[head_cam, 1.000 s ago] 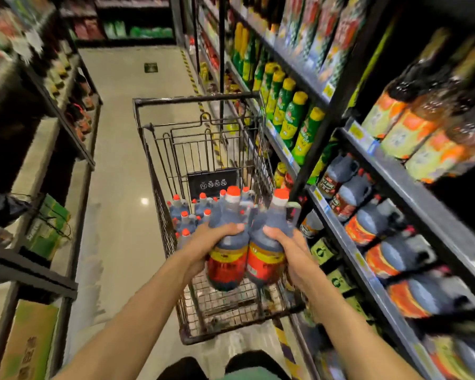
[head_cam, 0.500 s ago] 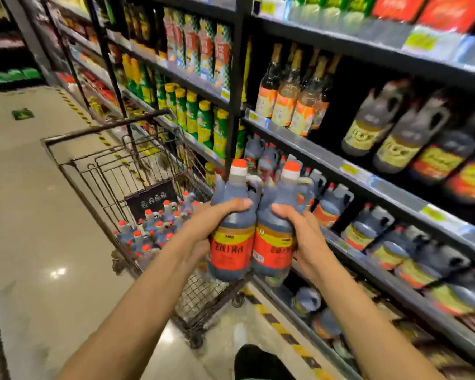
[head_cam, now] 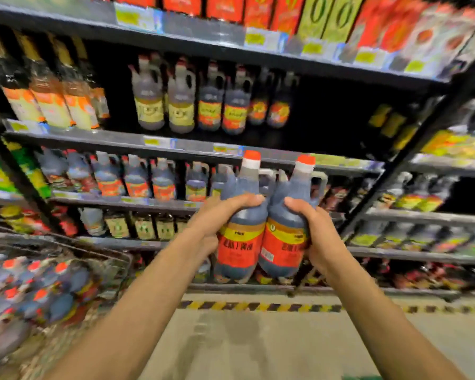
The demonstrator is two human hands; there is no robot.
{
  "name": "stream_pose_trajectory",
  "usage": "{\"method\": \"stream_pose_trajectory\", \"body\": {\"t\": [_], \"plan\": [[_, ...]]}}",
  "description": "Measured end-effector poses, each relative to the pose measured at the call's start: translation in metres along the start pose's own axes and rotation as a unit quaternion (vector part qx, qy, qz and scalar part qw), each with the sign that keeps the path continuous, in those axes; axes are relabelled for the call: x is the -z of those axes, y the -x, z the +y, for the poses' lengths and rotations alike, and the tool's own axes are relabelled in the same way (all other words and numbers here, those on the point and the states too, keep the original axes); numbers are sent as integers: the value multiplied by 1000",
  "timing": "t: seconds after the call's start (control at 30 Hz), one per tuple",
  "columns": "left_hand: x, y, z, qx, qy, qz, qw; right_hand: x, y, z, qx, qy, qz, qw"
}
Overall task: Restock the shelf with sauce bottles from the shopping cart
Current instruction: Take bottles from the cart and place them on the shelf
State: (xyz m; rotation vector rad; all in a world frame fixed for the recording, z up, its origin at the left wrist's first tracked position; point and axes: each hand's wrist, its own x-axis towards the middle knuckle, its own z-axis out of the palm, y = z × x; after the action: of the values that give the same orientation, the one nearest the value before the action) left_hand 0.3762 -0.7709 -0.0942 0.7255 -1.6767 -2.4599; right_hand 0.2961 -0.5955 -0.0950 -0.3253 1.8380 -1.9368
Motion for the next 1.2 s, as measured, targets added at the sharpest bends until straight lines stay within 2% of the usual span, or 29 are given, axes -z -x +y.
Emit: {"method": "stream_pose_trajectory", "body": {"t": [0.07, 0.3, 0.53, 0.87, 1.2], "plan": [[-45, -9, -8, 14, -26, -55, 998, 47, 13, -2, -3, -10, 52, 999], [-219, -26, -50, 52, -102, -164, 980, 210, 71, -10, 6, -46, 187, 981], [-391, -33, -96, 57, -125, -225, 965, 375, 107, -22, 22, -49, 283, 958], [-563, -56, -129, 54, -150, -271, 949, 533, 121, -44, 39, -62, 337, 939], [-681, -162, -135, 62, -147, -285, 945, 662, 33, -66, 14, -46, 355, 934]]}}
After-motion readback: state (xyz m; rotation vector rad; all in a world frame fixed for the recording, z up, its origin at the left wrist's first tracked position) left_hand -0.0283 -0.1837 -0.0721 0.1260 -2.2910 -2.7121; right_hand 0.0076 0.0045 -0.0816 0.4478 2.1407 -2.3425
